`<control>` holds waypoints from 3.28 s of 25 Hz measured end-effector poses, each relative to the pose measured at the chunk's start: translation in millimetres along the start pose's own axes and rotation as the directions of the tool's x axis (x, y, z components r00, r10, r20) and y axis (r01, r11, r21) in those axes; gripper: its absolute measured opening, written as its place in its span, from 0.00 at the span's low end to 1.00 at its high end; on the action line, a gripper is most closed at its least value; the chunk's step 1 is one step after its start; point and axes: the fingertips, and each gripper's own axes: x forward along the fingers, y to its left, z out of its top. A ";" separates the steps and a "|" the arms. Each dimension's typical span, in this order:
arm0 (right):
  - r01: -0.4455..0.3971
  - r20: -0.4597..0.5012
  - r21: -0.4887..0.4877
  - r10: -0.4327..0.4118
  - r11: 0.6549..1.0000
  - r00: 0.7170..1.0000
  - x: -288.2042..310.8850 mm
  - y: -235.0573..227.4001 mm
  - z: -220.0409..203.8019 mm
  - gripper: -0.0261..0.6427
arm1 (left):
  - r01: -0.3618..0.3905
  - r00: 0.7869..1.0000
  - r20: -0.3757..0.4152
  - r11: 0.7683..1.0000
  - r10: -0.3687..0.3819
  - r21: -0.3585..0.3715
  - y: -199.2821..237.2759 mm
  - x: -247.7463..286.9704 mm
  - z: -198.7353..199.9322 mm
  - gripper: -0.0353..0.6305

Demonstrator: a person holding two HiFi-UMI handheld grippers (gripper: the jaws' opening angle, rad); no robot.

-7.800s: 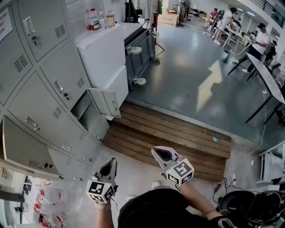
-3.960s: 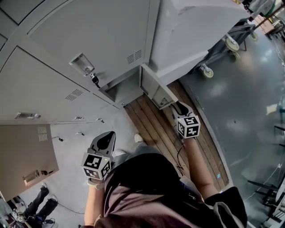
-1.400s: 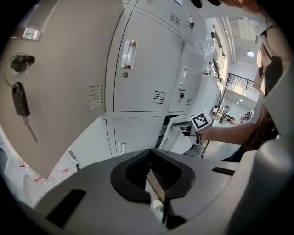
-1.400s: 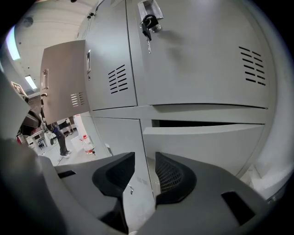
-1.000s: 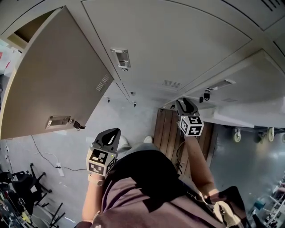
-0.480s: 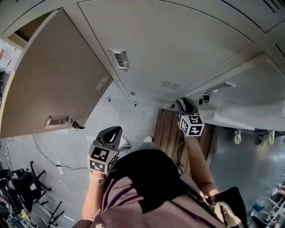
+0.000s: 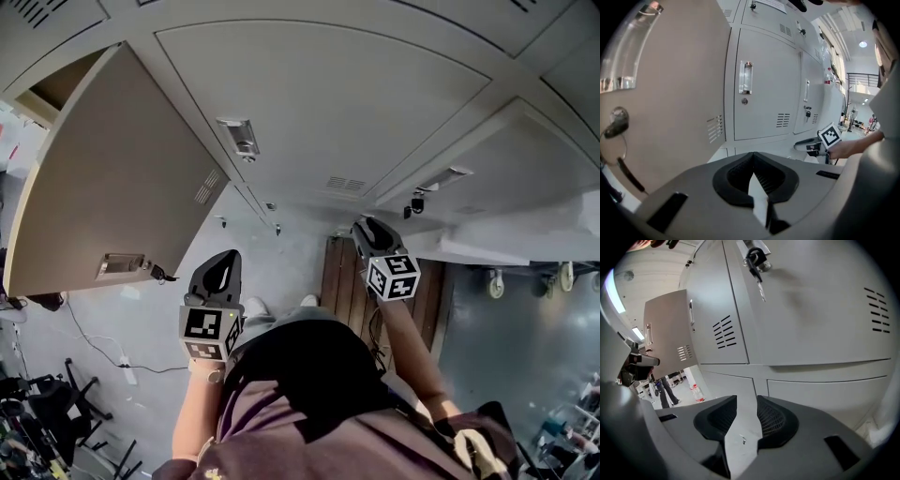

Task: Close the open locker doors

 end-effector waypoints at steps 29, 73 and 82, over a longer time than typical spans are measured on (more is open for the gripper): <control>-0.010 0.134 0.043 0.004 0.999 0.991 -55.4 123.9 62.3 0.22 | -0.156 0.923 0.359 0.988 0.137 0.023 88.4 11.6 147.2 0.08; 0.083 0.132 0.039 -0.088 0.996 0.987 -39.9 169.4 66.3 0.21 | -0.138 0.912 0.402 0.986 0.087 0.098 182.5 29.6 155.0 0.08; 0.040 0.151 0.016 -0.042 0.999 0.988 -42.6 174.8 76.0 0.20 | -0.152 0.919 0.381 0.983 0.101 0.107 172.7 21.5 151.3 0.08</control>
